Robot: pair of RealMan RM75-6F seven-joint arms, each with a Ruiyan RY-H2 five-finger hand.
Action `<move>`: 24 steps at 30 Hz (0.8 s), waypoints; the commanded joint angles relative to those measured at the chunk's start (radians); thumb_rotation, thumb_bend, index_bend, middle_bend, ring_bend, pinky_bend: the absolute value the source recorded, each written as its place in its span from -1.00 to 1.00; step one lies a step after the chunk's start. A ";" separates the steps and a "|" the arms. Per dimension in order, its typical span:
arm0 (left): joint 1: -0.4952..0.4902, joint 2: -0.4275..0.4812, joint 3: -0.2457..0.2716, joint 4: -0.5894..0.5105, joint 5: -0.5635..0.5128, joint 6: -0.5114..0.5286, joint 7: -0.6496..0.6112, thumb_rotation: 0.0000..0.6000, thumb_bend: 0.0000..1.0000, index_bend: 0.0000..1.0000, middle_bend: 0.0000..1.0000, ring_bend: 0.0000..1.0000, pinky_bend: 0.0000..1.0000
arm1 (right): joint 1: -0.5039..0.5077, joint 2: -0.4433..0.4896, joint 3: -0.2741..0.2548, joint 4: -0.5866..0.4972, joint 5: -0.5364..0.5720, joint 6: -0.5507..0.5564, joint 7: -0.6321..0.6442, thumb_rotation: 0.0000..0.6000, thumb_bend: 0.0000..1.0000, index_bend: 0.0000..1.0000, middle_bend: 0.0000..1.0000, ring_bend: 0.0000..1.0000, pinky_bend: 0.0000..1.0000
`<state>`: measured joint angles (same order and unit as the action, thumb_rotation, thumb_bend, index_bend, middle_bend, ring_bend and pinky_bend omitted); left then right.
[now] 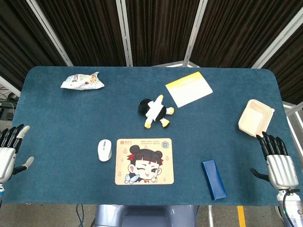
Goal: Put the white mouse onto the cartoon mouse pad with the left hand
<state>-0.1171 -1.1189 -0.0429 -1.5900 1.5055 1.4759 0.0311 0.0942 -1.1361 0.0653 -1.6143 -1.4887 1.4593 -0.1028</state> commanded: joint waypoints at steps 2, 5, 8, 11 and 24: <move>0.000 0.000 0.000 0.001 0.000 -0.001 0.000 1.00 -0.43 -0.91 -1.00 -1.00 -1.00 | 0.000 0.000 0.000 0.000 0.000 0.000 -0.001 1.00 -0.80 -0.94 -1.00 -1.00 -1.00; -0.001 0.000 0.000 0.000 0.001 -0.001 0.000 1.00 -0.43 -0.91 -1.00 -1.00 -1.00 | -0.001 0.000 0.000 -0.001 0.000 0.001 -0.001 1.00 -0.80 -0.94 -1.00 -1.00 -1.00; -0.001 0.000 0.000 0.000 0.000 -0.001 0.001 1.00 -0.43 -0.91 -1.00 -1.00 -1.00 | -0.001 0.001 -0.001 -0.001 0.000 0.001 0.000 1.00 -0.80 -0.94 -1.00 -1.00 -1.00; -0.001 0.000 0.000 0.000 0.000 -0.002 -0.001 1.00 -0.43 -0.91 -1.00 -1.00 -1.00 | 0.000 0.001 0.000 -0.001 0.000 0.001 -0.001 1.00 -0.80 -0.94 -1.00 -1.00 -1.00; -0.002 -0.001 -0.001 0.002 -0.001 -0.003 0.002 1.00 -0.43 -0.90 -1.00 -1.00 -1.00 | 0.001 -0.001 0.001 -0.001 0.003 -0.001 -0.004 1.00 -0.81 -0.94 -1.00 -1.00 -1.00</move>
<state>-0.1194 -1.1194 -0.0439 -1.5881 1.5044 1.4722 0.0329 0.0948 -1.1369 0.0661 -1.6158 -1.4862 1.4583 -0.1074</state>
